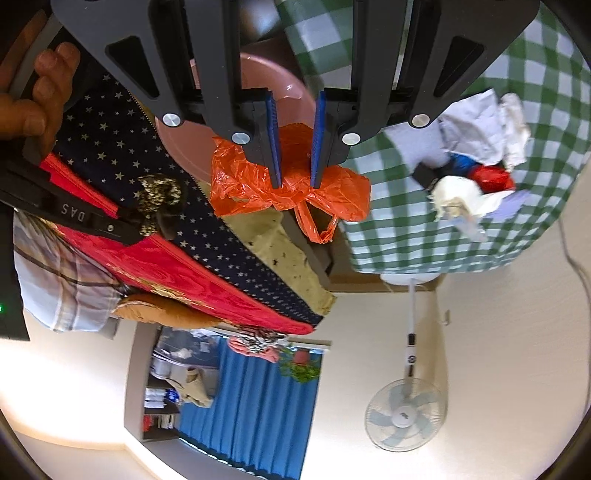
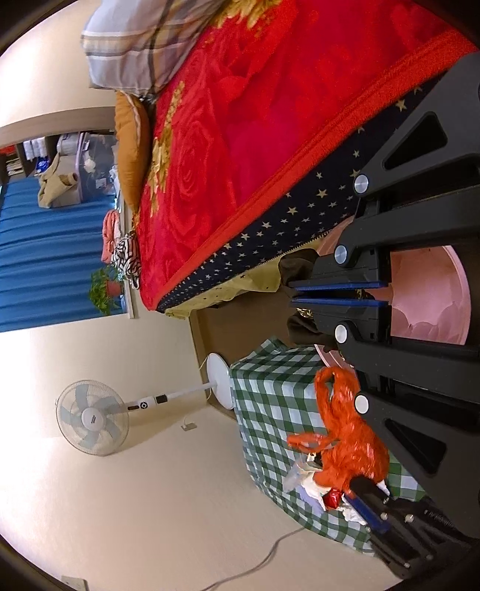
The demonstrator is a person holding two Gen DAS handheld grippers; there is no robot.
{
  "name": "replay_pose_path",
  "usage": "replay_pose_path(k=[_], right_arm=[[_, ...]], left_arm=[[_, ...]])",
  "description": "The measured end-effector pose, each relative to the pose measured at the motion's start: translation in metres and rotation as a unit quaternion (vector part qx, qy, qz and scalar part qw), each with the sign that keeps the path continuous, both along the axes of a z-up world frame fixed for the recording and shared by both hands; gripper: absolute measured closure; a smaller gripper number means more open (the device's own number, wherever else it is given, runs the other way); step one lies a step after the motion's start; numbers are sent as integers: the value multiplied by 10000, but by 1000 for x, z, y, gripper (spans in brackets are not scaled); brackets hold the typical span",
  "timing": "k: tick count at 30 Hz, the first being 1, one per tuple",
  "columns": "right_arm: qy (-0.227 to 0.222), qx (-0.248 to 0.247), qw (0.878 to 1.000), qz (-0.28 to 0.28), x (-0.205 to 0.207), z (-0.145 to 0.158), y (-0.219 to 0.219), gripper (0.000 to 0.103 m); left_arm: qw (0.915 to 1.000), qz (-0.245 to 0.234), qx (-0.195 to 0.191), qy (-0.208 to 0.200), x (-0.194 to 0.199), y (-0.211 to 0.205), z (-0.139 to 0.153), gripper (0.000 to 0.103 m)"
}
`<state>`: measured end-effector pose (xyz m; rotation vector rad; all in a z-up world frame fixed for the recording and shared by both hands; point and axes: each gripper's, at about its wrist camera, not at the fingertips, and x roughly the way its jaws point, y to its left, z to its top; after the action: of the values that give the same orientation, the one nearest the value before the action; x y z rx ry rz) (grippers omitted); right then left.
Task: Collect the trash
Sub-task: 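Carry the orange bag and black cloth over the pink bin with both tools, then open both tools to drop the items into the pink bin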
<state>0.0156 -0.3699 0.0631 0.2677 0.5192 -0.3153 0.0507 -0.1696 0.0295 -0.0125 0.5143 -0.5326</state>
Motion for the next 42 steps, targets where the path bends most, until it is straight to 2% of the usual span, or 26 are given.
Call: replay_pose_path(k=[7,17,19,20,21,22,23,33,36,42], right_arm=[[46,-40,9999,-118,5,-8,-3,99],[139,-89,9998,-137,14,-13,-2,98],[148,-71,9998,-124,14,-14,-2,92],[172,-114,9996,-174,13,-14,-1,87],[157,-165,9994,-260,13,-13,-1,71],[115,-175,9993,-304,11,-12,-1,58],[65,-173,9992,-345,9,-10,-1,56],[-12,-195,9997,-126,6,-10,10,56],[-53,-182,9998,14,7,-10,17,56],[-236,-222,9985,446,5,-9,42,61]], left_arm=[[9997,-171,113,97,8,-17,-27,88],[9988,-284,116,375,18,-22,-44,87],[9980,-405,7,493,21,-24,-47,84],[9974,-447,-52,562,22,-24,-48,74],[9966,-472,-140,655,24,-23,-50,63],[9964,-446,-197,697,25,-21,-52,63],[9964,-399,-205,714,25,-19,-52,63],[9984,-91,-202,517,15,6,-43,64],[9989,62,-182,419,13,17,-38,68],[9983,461,-234,255,9,50,-29,70]])
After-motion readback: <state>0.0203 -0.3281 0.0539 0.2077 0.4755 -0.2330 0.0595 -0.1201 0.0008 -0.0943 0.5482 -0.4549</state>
